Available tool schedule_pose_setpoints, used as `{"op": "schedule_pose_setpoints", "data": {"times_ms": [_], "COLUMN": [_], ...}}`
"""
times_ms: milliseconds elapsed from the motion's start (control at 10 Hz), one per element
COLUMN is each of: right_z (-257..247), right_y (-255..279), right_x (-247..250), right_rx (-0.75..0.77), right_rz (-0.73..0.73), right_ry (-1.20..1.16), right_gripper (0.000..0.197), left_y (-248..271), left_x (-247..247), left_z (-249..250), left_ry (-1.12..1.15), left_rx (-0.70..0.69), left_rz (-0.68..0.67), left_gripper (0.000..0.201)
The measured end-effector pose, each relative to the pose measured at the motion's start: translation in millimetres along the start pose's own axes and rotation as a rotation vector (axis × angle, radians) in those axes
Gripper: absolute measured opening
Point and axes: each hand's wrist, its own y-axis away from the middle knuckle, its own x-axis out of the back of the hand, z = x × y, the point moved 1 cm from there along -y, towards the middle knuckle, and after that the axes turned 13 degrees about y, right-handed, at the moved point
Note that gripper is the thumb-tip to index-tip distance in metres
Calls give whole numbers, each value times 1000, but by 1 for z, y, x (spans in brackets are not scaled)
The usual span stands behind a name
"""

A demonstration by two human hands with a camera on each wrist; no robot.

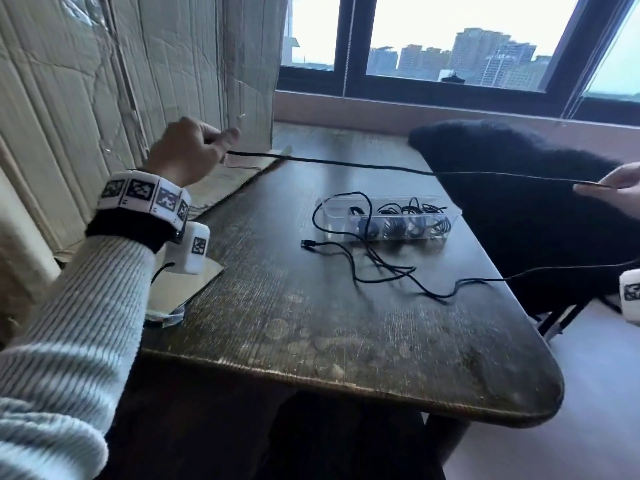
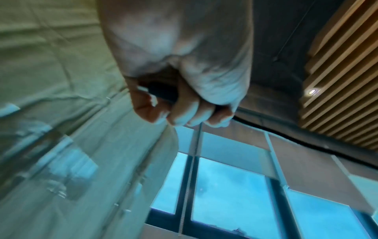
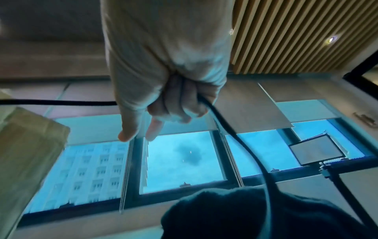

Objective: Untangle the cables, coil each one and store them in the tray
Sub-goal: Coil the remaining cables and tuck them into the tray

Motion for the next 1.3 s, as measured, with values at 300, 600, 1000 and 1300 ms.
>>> {"op": "schedule_pose_setpoints", "data": {"times_ms": [300, 600, 1000, 1300], "right_z": [-144, -211, -202, -274], "right_y": [16, 34, 10, 15], "right_x": [-87, -76, -131, -164], "right_rx": [-80, 186, 85, 308], "right_rz": [-7, 105, -253, -205], "right_ry": [143, -173, 434, -170], "right_gripper": [37, 25, 32, 56], "left_y": [3, 10, 27, 42], "left_x": [-22, -32, -42, -71], "left_z": [14, 17, 57, 111], "left_ry": [49, 103, 794, 926], "left_rx": [177, 277, 179, 80], "left_rz": [-128, -244, -191, -373], "left_gripper": [49, 21, 18, 20]}}
